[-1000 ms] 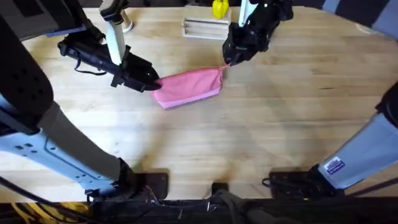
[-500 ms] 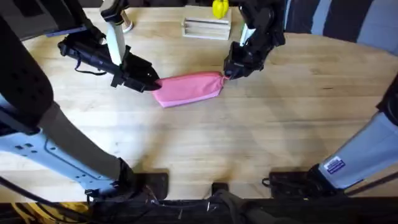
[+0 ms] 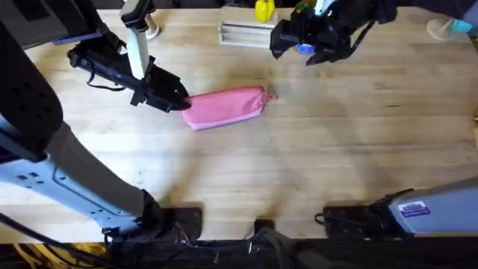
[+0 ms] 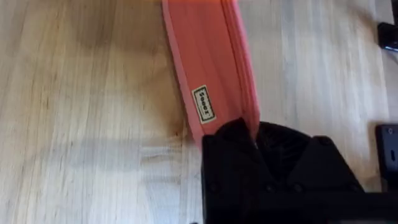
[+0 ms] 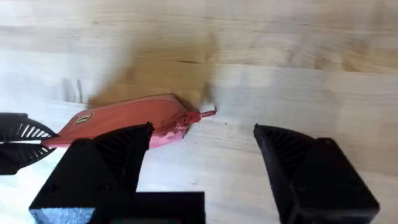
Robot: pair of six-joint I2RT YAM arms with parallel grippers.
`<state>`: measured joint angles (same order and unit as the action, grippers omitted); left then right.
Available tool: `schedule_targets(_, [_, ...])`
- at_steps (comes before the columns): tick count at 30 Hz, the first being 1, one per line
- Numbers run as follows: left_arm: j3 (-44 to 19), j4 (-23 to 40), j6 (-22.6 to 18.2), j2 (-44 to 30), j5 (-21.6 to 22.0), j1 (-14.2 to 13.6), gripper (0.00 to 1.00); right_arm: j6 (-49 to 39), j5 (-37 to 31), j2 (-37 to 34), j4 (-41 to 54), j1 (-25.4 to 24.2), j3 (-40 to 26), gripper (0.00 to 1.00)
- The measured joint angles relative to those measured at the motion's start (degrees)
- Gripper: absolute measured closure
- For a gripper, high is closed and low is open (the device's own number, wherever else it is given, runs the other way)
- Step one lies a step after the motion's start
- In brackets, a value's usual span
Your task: Unzip the bag, pick up the pens from the table one at a time and place them inside, then zip the bag closed.
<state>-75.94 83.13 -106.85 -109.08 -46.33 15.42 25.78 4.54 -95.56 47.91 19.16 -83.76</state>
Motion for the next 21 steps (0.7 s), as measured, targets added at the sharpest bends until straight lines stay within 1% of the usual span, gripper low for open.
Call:
schedule_targets(1, [0.00,0.00,0.00,0.00,0.02,0.00,0.957,-0.90,-0.12,1.43,0.46,0.00,-0.12,0.045])
schedule_targets(2, [0.00,0.00,0.00,0.00,0.02,0.00,0.957,-1.49,-0.25,2.78,1.05,0.00,-0.18,0.016])
schedule_targets(9, [0.00,0.00,0.00,0.00,0.04,0.00,0.957,-3.37,-0.49,8.83,4.64,0.01,-0.18,0.003])
schedule_targets(10, [0.00,-0.03,-0.17,0.00,0.06,0.00,0.928,-3.42,-0.49,9.36,4.68,0.02,-0.18,0.003])
schedule_targets(11, [0.00,0.09,-0.21,0.00,0.19,0.00,0.807,-3.56,-0.51,9.82,4.69,0.00,-0.18,0.003])
schedule_targets(14, [0.00,0.28,-0.07,0.00,0.82,0.24,0.332,-3.59,-0.51,10.74,4.73,0.00,-0.18,0.003])
schedule_targets(16, [0.00,0.34,0.15,0.00,1.04,0.29,0.053,-3.59,-0.51,10.83,4.83,-0.01,-0.19,0.003])
schedule_targets(17, [0.00,0.42,0.15,0.00,1.15,0.33,0.020,-3.59,-0.51,10.83,4.98,-0.10,-0.19,0.003])
schedule_targets(21, [0.00,-0.21,0.18,0.00,1.18,0.37,0.008,-5.77,-0.51,10.97,5.76,-0.22,-0.18,0.003])
